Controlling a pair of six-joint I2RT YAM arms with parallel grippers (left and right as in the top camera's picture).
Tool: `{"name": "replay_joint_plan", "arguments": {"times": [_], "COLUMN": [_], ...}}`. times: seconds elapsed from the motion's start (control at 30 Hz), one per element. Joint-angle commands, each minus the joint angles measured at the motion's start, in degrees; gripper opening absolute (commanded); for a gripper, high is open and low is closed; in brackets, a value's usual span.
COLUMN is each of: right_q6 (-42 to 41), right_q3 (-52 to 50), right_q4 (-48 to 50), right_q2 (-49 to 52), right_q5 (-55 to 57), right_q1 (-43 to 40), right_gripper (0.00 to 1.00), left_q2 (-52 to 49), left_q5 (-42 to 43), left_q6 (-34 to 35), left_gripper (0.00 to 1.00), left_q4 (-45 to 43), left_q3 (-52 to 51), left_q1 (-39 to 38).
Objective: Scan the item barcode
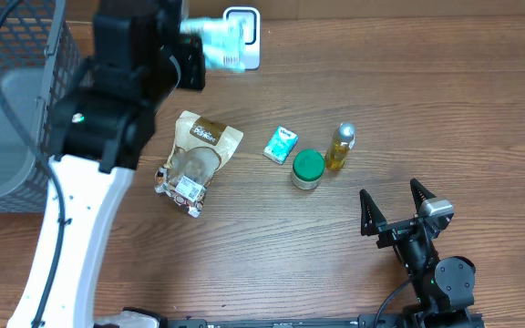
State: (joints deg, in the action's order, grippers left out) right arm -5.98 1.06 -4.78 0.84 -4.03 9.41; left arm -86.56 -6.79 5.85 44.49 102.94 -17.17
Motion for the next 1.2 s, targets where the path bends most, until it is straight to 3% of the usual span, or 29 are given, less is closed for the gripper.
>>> {"name": "replay_joint_plan", "arguments": {"times": [0.0,0.23,0.4,0.6,0.77,1.0,1.17], "right_q6": [0.2,0.2,0.2,0.2,0.2,0.2,0.2], "right_q3": [-0.6,-0.6,-0.6,-0.6,-0.6,-0.6,-0.6], "right_q4": [0.2,0.2,0.2,0.2,0.2,0.2,0.2], "right_q2": [-0.7,-0.7,-0.7,-0.7,-0.7,-0.7,-0.7], "right_q5": [0.5,0.5,0.5,0.5,0.5,0.5,0.5], "right_q1": [-0.2,-0.2,-0.2,-0.2,-0.2,-0.2,-0.2], "right_gripper": [1.00,1.00,1.00,1.00,1.00,1.00,1.00], "left_q2": [-4.9,-17.6,-28.3,-38.9,-46.1,-51.7,-55.0], "left_q5": [-18.3,-38.1,-44.5,-44.6,-41.7,-36.6,-33.4], "left_q6": [-5.3,-18.0,-37.4,-52.5,-61.6,-68.6,-77.1], "left_gripper": [0.04,0.04,0.04,0.04,0.04,0.04,0.04], "left_q4": [-5.1,-24.0,-43.3,-62.8,-73.9,-76.3,-86.3], "left_q3": [0.9,0.9,0.9,0.9,1.0,1.0,1.0], "left_q1": [-2.6,-7.2,-8.7,-9.2,-9.3,-10.2,-9.2]}}
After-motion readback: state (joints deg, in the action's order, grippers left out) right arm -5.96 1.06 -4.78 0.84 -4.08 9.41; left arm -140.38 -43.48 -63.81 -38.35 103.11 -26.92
